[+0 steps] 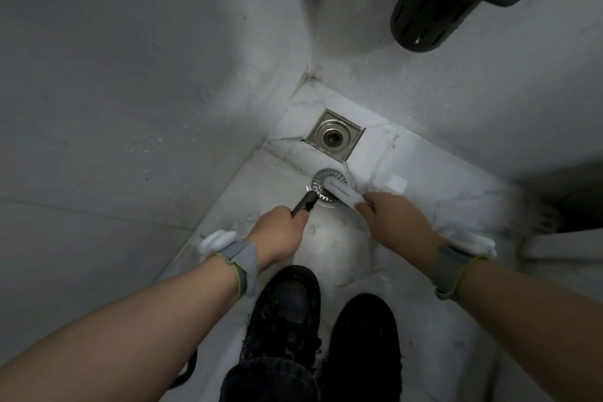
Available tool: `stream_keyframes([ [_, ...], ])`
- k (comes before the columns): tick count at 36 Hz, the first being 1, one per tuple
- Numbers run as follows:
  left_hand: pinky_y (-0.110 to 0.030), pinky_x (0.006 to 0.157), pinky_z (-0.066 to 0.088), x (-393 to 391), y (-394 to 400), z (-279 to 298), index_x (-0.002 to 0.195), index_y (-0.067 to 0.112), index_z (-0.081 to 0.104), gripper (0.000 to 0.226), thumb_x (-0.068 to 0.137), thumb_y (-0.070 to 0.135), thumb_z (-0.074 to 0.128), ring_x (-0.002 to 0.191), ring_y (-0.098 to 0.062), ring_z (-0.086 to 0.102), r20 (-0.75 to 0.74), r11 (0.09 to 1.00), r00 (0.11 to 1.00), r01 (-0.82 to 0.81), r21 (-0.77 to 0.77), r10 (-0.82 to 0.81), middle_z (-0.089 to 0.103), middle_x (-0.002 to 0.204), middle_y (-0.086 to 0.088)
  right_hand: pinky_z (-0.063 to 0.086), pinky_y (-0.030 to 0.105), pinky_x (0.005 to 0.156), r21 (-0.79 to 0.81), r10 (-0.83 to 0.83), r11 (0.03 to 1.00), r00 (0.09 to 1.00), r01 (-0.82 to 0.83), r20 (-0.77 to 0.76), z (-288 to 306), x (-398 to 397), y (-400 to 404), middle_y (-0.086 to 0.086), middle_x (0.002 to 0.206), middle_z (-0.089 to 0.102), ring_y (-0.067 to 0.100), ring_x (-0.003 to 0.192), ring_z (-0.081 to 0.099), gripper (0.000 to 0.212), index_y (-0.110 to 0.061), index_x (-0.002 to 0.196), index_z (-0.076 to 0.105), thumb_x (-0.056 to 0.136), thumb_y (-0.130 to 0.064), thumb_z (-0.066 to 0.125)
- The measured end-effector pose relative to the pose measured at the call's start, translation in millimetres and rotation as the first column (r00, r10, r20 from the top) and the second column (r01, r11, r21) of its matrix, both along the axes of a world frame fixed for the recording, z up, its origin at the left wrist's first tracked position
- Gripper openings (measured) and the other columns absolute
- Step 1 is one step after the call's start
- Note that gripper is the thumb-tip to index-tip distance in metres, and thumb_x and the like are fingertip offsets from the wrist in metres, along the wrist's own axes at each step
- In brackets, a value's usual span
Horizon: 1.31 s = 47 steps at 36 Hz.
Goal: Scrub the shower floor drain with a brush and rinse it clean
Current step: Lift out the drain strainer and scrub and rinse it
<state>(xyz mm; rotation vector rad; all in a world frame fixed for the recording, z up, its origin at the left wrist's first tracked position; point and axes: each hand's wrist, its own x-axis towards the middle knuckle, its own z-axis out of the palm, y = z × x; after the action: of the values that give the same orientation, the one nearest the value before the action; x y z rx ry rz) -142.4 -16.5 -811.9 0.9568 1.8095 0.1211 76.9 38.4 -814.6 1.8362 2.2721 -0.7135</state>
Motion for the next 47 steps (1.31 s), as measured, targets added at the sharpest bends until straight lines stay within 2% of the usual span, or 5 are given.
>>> stream_keyframes([
  [8, -0.039, 0.072, 0.054, -7, 7, -4, 0.104, 0.004, 0.061, 0.056, 0.095, 0.056, 0.041, 0.094, -0.043, 0.067, -0.072, 0.998, 0.997, -0.040, -0.040, 0.037, 0.068, 0.105, -0.024, 0.051, 0.033, 0.072, -0.119, -0.068, 0.991, 0.996, 0.061, -0.054, 4, -4, 9, 0.008, 0.089, 0.069, 0.028, 0.083, 0.065, 0.036, -0.016, 0.097, 0.071, 0.100, -0.042, 0.047],
  [13, -0.032, 0.062, 0.044, 0, 6, -5, 0.098, 0.009, 0.059, 0.048, 0.097, 0.053, 0.040, 0.092, -0.038, 0.066, -0.083, 0.998, 0.994, 0.067, -0.016, -0.068, 0.067, 0.103, -0.018, 0.046, 0.031, 0.069, -0.145, -0.078, 0.987, 0.995, 0.069, -0.056, 2, -2, 13, 0.009, 0.090, 0.069, 0.028, 0.083, 0.064, 0.038, -0.014, 0.097, 0.071, 0.099, -0.043, 0.047],
  [20, -0.032, 0.067, 0.038, 9, 9, -1, 0.092, 0.013, 0.056, 0.042, 0.099, 0.051, 0.039, 0.089, -0.032, 0.060, -0.149, 0.970, 0.960, 0.242, 0.012, -0.238, 0.066, 0.099, -0.014, 0.051, 0.032, 0.072, -0.238, -0.122, 0.966, 0.989, 0.100, -0.081, 5, -3, 25, 0.006, 0.087, 0.069, 0.022, 0.077, 0.063, 0.039, -0.015, 0.095, 0.072, 0.100, -0.043, 0.047],
  [33, -0.033, 0.064, 0.035, 8, 13, -4, 0.089, 0.015, 0.053, 0.041, 0.100, 0.051, 0.038, 0.079, -0.028, 0.055, -0.223, 0.942, 0.923, 0.332, 0.044, -0.315, 0.063, 0.091, -0.010, 0.055, 0.036, 0.080, -0.261, -0.076, 0.963, 0.996, 0.059, -0.055, 11, -4, 38, 0.007, 0.090, 0.070, 0.021, 0.079, 0.064, 0.043, -0.012, 0.094, 0.074, 0.100, -0.044, 0.046],
  [47, -0.034, 0.064, 0.044, -4, -28, -8, 0.092, 0.017, 0.052, 0.040, 0.099, 0.053, 0.037, 0.073, -0.025, 0.056, -0.279, 0.950, 0.920, 0.305, 0.064, -0.276, 0.059, 0.082, -0.002, 0.052, 0.032, 0.069, -0.131, 0.023, 0.991, 0.999, -0.029, -0.044, 5, -8, -7, 0.004, 0.089, 0.069, 0.020, 0.076, 0.063, 0.043, -0.015, 0.097, 0.069, 0.101, -0.047, 0.041],
])
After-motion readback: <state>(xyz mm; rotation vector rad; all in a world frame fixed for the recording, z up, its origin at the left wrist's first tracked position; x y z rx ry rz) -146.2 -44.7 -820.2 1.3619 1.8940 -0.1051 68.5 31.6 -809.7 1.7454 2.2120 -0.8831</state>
